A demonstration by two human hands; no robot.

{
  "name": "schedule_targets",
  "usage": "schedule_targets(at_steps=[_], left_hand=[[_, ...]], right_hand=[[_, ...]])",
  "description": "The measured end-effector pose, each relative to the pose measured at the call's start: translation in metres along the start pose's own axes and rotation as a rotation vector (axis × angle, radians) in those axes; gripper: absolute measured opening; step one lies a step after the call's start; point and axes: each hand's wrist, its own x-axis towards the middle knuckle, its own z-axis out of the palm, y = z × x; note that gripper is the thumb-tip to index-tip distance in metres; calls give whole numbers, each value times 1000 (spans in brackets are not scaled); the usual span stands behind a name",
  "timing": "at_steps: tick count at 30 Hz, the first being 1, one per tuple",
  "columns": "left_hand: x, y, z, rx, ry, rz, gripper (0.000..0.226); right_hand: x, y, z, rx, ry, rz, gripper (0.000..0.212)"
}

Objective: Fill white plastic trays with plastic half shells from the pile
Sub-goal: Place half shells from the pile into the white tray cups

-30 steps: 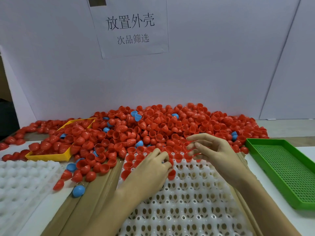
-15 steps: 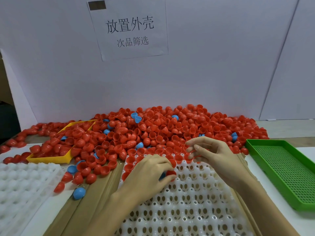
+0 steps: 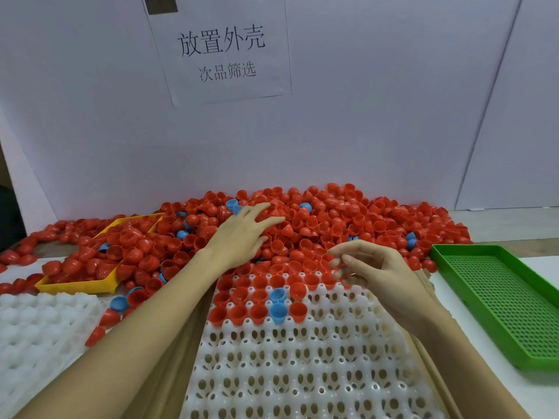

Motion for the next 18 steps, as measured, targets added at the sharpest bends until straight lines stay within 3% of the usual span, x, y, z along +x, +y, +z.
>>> schedule_targets(at_steps=[4, 6, 10, 15, 18], left_hand=[[17, 2, 13, 179, -80, -9, 67], [20, 6, 15, 153, -48, -55, 62], [20, 11, 16, -49, 22, -105, 38], [8, 14, 2, -412, 303, -158, 31], [-6, 27, -16, -728, 379, -227, 25]], right_hand=[[0, 0, -1, 7, 7, 10, 27], [0, 0, -1, 13, 7, 15, 28], [-1, 0, 0, 23, 0, 23, 30], [-1, -1, 1, 29, 5, 30, 30], [-1, -2, 2, 29, 9, 37, 30]])
